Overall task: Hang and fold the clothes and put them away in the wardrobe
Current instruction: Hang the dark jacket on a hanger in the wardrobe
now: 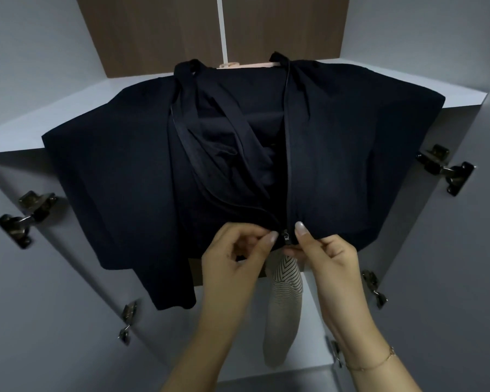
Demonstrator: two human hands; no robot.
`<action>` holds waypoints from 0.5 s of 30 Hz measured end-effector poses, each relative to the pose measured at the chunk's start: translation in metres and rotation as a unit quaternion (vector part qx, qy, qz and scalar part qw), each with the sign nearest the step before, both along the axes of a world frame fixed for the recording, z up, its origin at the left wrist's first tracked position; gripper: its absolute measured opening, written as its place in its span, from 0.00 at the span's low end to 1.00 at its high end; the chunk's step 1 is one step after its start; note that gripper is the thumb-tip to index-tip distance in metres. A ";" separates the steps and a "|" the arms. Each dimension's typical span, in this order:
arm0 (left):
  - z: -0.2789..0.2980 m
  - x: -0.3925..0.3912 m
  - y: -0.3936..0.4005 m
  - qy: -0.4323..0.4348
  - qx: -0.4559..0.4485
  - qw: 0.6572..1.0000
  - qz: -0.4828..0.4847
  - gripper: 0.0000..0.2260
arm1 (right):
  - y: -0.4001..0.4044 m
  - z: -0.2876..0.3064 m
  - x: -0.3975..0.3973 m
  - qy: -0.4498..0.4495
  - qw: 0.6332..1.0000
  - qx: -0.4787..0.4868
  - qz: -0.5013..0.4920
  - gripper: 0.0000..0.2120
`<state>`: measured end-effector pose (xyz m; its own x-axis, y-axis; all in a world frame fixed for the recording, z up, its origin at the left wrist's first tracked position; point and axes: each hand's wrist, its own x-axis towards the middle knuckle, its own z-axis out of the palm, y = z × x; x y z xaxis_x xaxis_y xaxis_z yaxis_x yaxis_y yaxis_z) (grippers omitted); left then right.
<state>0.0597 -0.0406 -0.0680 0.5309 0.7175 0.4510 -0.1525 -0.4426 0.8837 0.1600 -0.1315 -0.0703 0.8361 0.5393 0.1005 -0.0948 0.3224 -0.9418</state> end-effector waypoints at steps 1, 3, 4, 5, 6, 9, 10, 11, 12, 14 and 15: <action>-0.005 -0.002 -0.003 0.009 -0.075 0.997 0.016 0.11 | 0.000 -0.001 0.001 -0.003 1.000 0.000 -0.002 0.12; -0.012 -0.003 -0.007 0.062 -0.251 0.965 -0.029 0.19 | 0.001 -0.004 0.003 -0.004 1.000 -0.005 0.004 0.13; -0.011 -0.002 -0.009 0.080 -0.338 0.935 -0.075 0.20 | 0.001 -0.005 0.003 -0.001 1.000 -0.008 0.007 0.13; -0.009 0.000 -0.011 0.077 -0.408 0.902 -0.120 0.20 | 0.002 -0.007 0.003 0.001 1.000 -0.011 0.009 0.13; -0.007 0.003 -0.011 0.050 -0.456 0.876 -0.148 0.19 | 0.002 -0.009 0.002 0.001 1.000 -0.013 0.010 0.15; -0.004 0.011 -0.012 -0.066 -0.466 0.871 -0.140 0.09 | 0.003 -0.015 -0.001 0.000 1.000 -0.002 0.020 0.24; -0.003 0.012 -0.013 -0.083 -0.447 0.882 -0.126 0.07 | 0.003 -0.015 -0.001 -0.006 1.000 0.004 0.024 0.24; -0.001 0.012 -0.014 -0.087 -0.426 0.893 -0.113 0.06 | 0.002 -0.016 -0.001 -0.015 0.999 0.005 0.028 0.24; -0.001 0.011 -0.015 -0.083 -0.407 0.904 -0.099 0.06 | 0.002 -0.016 -0.001 -0.020 0.999 0.003 0.030 0.24; -0.002 0.010 -0.017 -0.061 -0.363 0.927 -0.075 0.05 | 0.001 -0.016 -0.002 -0.015 0.999 0.002 0.029 0.19; -0.003 0.009 -0.017 -0.049 -0.338 0.937 -0.066 0.05 | 0.002 -0.017 -0.003 -0.004 1.000 0.007 0.028 0.18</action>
